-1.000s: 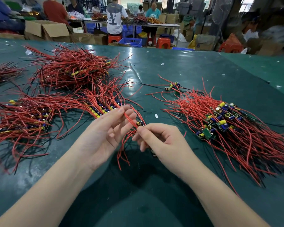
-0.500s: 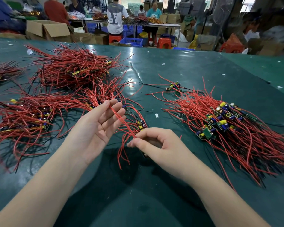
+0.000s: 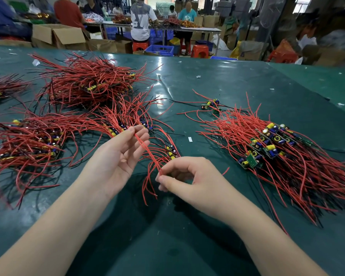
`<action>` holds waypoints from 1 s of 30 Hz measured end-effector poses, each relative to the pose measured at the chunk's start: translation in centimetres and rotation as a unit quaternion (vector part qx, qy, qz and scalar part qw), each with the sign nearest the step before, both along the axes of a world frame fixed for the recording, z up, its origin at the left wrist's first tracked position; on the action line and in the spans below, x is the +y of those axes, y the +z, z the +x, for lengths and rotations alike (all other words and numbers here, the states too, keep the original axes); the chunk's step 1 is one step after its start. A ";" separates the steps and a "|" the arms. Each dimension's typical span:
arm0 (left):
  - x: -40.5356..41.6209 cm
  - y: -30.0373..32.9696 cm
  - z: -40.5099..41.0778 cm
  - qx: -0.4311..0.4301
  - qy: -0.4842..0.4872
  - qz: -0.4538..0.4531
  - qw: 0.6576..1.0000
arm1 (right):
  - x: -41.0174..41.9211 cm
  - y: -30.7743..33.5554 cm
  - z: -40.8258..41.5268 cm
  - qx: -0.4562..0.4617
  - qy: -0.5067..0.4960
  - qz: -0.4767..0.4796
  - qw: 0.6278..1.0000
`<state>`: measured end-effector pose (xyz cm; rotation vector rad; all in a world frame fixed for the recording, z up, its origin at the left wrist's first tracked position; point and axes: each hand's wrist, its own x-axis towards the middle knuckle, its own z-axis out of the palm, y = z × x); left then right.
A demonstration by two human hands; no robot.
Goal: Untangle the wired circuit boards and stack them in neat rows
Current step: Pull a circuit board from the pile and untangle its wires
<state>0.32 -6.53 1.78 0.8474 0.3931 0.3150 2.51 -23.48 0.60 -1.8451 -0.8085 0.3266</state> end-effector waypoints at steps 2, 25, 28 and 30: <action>0.0 -0.1 0.0 -0.011 0.001 0.026 1.000 | -0.1 0.0 0.1 0.025 -0.003 0.002 1.000; 0.5 -0.2 -0.3 -0.039 0.030 0.113 0.992 | -0.1 0.6 0.0 0.123 -0.003 0.021 0.992; 0.7 -0.6 -0.1 -0.021 0.035 0.109 0.993 | -0.1 0.7 0.0 0.126 0.014 0.039 0.991; 0.8 -0.7 0.1 -0.020 0.037 0.104 0.994 | -0.1 0.7 0.0 0.144 0.029 0.040 0.988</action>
